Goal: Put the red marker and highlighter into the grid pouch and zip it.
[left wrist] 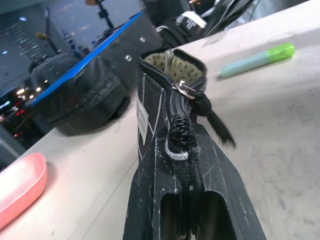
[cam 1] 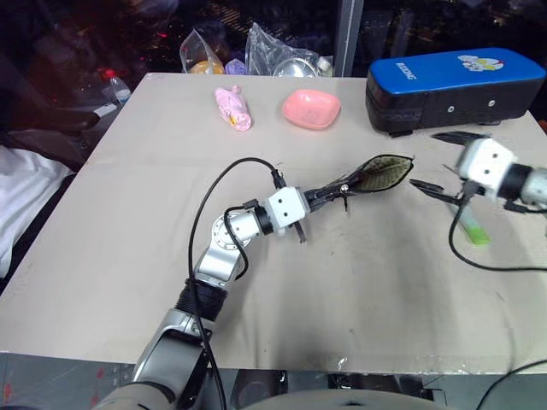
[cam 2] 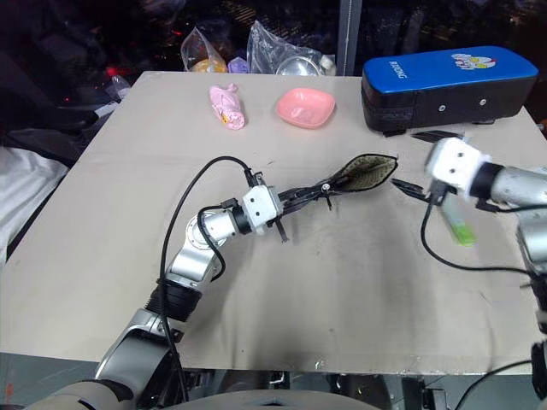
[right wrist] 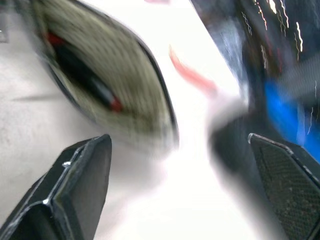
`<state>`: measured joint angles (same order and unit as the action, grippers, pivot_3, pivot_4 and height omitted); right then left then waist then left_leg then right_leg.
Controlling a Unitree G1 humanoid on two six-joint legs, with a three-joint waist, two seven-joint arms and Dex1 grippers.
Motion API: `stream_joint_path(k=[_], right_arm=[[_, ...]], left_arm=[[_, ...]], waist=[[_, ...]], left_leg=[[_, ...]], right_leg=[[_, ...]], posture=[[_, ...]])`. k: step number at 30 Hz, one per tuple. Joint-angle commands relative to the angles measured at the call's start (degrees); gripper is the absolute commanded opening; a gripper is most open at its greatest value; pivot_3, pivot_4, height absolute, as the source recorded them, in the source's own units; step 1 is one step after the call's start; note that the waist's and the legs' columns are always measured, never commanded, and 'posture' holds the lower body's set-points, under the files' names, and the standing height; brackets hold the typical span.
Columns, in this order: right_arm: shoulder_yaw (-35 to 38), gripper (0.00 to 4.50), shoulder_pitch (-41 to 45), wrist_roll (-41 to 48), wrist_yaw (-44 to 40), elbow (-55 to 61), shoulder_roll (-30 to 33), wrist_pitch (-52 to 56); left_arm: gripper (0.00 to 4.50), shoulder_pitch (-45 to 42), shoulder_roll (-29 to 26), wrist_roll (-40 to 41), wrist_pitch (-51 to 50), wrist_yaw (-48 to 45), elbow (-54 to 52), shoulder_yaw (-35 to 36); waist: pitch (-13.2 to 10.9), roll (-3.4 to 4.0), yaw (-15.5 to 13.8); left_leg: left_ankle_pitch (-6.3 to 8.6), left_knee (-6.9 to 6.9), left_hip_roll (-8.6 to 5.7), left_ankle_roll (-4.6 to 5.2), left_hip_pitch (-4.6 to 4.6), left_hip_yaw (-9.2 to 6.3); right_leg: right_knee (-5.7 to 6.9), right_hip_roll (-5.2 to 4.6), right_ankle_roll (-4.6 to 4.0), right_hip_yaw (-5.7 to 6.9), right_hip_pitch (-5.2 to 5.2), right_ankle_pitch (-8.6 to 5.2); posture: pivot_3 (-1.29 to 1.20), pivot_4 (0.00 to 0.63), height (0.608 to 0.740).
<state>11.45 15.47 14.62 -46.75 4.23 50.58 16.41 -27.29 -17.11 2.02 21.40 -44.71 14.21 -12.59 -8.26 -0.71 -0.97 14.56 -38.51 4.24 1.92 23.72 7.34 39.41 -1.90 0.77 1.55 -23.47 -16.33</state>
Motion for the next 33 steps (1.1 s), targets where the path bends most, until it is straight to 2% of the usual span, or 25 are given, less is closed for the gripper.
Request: stream_joint_path(k=[1, 7, 14, 17, 18, 20, 23, 26, 30, 33], right_arm=[[9.3, 4.44, -8.3, 5.5, 7.0, 8.2, -1.4, 20.4], [10.5, 4.44, -14.3, 6.5, 12.1, 8.5, -6.1, 29.0], [9.9, 4.44, -10.5, 7.2, 13.6, 2.4, -9.3, 30.0], [10.0, 3.70, -9.3, 8.0, 13.3, 1.3, -9.8, 30.4], [10.1, 3.26, -9.3, 8.2, 13.0, 1.5, -9.7, 30.8], [10.6, 2.10, -9.1, 8.9, 12.7, 1.9, -9.3, 31.7], [11.2, 0.80, -9.1, 9.1, 12.5, 1.9, -8.5, 31.2], [10.1, 0.80, -9.3, 6.2, 10.1, 2.6, -6.2, 22.6], [5.2, 0.80, -9.6, -5.6, 2.9, 4.2, 2.6, -7.0], [2.8, 0.80, -6.3, -11.1, 1.2, 1.8, 7.5, -21.6]], left_arm=[[0.00, -0.1, 0.5, 0.9, -0.6, 0.8, -2.4, 0.5], [0.00, -0.6, 1.0, 0.8, -1.3, 0.5, -2.4, 0.4], [0.00, -1.3, 1.1, 0.8, -1.5, 0.3, -2.2, 0.5], [0.00, -1.6, 1.1, 0.8, -1.6, 0.3, -2.0, 0.5], [0.00, -1.6, 1.1, 0.7, -1.6, 0.4, -2.0, 0.6], [0.00, -1.7, 1.1, 0.7, -1.8, 0.5, -2.1, 0.7], [0.00, -1.4, 1.0, 0.7, -1.9, 0.7, -2.3, 0.8], [0.00, -1.2, 1.0, 0.7, -2.0, 0.8, -2.4, 0.8], [0.00, -1.3, 1.1, 0.7, -1.9, 0.9, -2.2, 0.8], [0.00, -1.3, 1.3, 0.5, -1.6, 1.0, -1.6, 0.7]], waist=[[0.0, 0.01, 0.1], [0.0, 0.05, 0.7], [0.0, 0.06, 0.7], [0.0, 0.06, 0.6], [0.0, 0.06, 0.5], [0.0, 0.06, 0.3], [0.0, 0.05, 0.3], [0.0, 0.06, 0.3], [0.0, 0.09, 0.5], [0.0, 0.07, 0.6]], left_leg=[[0.00, 0.00, -0.01, 0.00, 0.00, -0.02], [0.00, 0.00, -0.03, 0.00, -0.14, 0.06], [0.00, -0.01, -0.06, 0.01, -0.13, 0.07], [0.00, -0.01, -0.06, 0.00, -0.12, 0.05], [0.00, -0.01, -0.06, 0.01, -0.11, 0.05], [0.00, -0.01, -0.05, 0.01, -0.10, 0.05], [0.00, -0.01, -0.05, 0.01, -0.10, 0.05], [0.00, -0.01, -0.06, 0.01, -0.10, 0.05], [0.01, 0.00, -0.10, 0.01, -0.09, 0.07], [0.01, 0.01, -0.08, 0.01, -0.10, 0.07]], right_leg=[[0.00, 0.00, 0.00, -0.01, 0.00, 0.00], [0.18, 0.17, 0.01, -0.19, -0.01, -0.01], [0.20, 0.22, 0.01, -0.25, -0.03, -0.01], [0.20, 0.24, 0.01, -0.25, -0.04, -0.01], [0.20, 0.24, 0.01, -0.24, -0.04, -0.01], [0.18, 0.24, 0.01, -0.25, -0.04, -0.01], [0.18, 0.24, 0.01, -0.25, -0.04, -0.01], [0.18, 0.23, 0.01, -0.25, -0.04, -0.01], [0.18, 0.25, 0.03, -0.28, -0.08, -0.02], [0.17, 0.31, 0.05, -0.29, -0.10, -0.03]], posture=[[0.00, 0.150, 0.738], [0.00, 0.150, 0.738], [0.00, 0.150, 0.738], [0.00, 0.150, 0.738], [0.00, 0.150, 0.738], [0.00, 0.150, 0.738], [0.00, 0.150, 0.738], [0.00, 0.150, 0.738], [0.00, 0.150, 0.738], [0.00, 0.150, 0.738]])
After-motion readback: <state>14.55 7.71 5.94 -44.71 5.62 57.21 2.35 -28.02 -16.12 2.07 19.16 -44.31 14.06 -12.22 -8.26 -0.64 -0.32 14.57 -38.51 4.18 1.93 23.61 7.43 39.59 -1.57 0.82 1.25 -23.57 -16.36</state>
